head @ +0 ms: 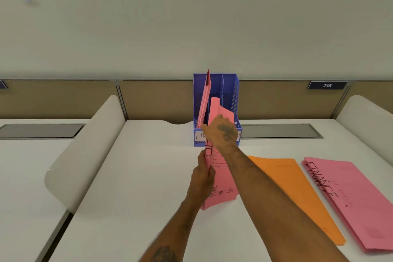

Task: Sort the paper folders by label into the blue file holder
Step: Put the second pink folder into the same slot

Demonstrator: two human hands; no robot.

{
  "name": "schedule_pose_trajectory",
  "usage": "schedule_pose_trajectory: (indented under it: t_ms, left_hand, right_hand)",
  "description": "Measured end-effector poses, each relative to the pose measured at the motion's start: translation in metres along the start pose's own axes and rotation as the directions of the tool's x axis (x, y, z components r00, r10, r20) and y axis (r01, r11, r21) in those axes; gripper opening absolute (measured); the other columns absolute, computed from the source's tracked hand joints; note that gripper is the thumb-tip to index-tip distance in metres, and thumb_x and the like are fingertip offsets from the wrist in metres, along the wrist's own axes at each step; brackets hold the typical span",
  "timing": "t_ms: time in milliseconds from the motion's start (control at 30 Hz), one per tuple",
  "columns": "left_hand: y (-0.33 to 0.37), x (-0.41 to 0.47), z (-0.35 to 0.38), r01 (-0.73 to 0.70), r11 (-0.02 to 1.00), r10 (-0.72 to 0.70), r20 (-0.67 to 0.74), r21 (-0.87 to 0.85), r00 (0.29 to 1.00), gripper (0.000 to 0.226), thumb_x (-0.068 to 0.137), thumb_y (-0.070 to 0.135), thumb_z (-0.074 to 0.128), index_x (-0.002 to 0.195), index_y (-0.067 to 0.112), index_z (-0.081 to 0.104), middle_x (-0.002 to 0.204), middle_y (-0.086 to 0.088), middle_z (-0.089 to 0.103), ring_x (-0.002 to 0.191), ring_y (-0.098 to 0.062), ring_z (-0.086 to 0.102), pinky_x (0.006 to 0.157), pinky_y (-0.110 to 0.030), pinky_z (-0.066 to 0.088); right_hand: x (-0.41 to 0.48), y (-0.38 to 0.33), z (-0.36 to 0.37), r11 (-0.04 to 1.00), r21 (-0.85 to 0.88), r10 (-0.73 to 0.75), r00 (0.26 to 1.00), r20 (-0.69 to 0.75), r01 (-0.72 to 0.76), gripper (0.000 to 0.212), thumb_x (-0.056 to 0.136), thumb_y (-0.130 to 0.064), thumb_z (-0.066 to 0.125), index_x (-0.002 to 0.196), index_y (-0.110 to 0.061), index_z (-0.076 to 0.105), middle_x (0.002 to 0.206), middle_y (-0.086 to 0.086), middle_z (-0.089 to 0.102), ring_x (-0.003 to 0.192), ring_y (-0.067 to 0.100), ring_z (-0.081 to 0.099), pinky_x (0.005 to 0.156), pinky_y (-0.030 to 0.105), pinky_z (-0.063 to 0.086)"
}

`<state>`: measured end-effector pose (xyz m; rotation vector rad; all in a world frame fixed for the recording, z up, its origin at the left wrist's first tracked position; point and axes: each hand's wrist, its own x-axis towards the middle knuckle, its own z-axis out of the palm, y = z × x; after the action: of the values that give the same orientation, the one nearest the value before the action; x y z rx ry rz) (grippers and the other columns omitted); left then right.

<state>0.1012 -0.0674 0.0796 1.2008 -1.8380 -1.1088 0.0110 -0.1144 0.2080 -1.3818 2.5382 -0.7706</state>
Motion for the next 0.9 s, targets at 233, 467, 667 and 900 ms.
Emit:
schedule_pose_trajectory:
  t_ms: [233, 467, 667, 900]
  left_hand:
    - [0.013, 0.019, 0.016, -0.021, 0.997, 0.02, 0.012, 0.069, 1.0, 0.046, 0.102, 0.04, 0.041, 0.143, 0.032, 0.022, 0.115, 0.002, 0.066, 0.089, -0.017, 0.071, 0.081, -0.041, 0.061]
    - [0.027, 0.052, 0.005, -0.148, 0.98, 0.128, 0.15, 0.134, 0.98, 0.078, 0.085, 0.079, 0.033, 0.15, 0.043, 0.011, 0.147, 0.003, 0.05, 0.128, -0.021, 0.055, 0.105, -0.046, 0.047]
    - [0.063, 0.137, -0.039, -0.236, 0.899, 0.271, -0.045, 0.369, 0.961, 0.072, 0.099, 0.058, 0.039, 0.157, 0.024, 0.013, 0.161, -0.002, 0.027, 0.146, -0.019, 0.031, 0.115, -0.047, 0.037]
    - [0.099, 0.23, -0.063, -0.252, 0.571, 0.237, 0.137, 0.782, 0.962, 0.088, 0.098, 0.051, 0.048, 0.157, 0.015, -0.008, 0.165, -0.005, -0.015, 0.152, -0.021, -0.014, 0.124, -0.046, 0.007]
  right_hand:
    - [0.013, 0.011, -0.023, 0.964, 0.266, 0.002, 1.0, 0.006, -0.004, 0.03, 0.092, -0.028, 0.059, 0.11, -0.006, 0.053, 0.077, 0.004, 0.055, 0.048, 0.002, 0.04, 0.034, 0.021, 0.027]
    - [0.045, 0.019, -0.048, 0.992, 0.119, -0.035, 0.994, -0.1, 0.047, 0.022, 0.088, -0.024, 0.06, 0.1, -0.007, 0.054, 0.086, 0.006, 0.063, 0.058, 0.014, 0.052, 0.045, 0.02, 0.036]
    - [0.082, 0.021, -0.05, 0.989, 0.092, -0.102, 0.98, -0.17, 0.119, 0.037, 0.085, -0.031, 0.064, 0.113, -0.008, 0.053, 0.106, 0.012, 0.065, 0.086, 0.028, 0.064, 0.064, 0.03, 0.049]
    - [0.113, 0.007, -0.055, 0.965, 0.164, -0.16, 0.957, -0.242, 0.203, 0.043, 0.087, -0.034, 0.063, 0.119, -0.009, 0.051, 0.111, 0.013, 0.065, 0.091, 0.03, 0.064, 0.07, 0.034, 0.053]
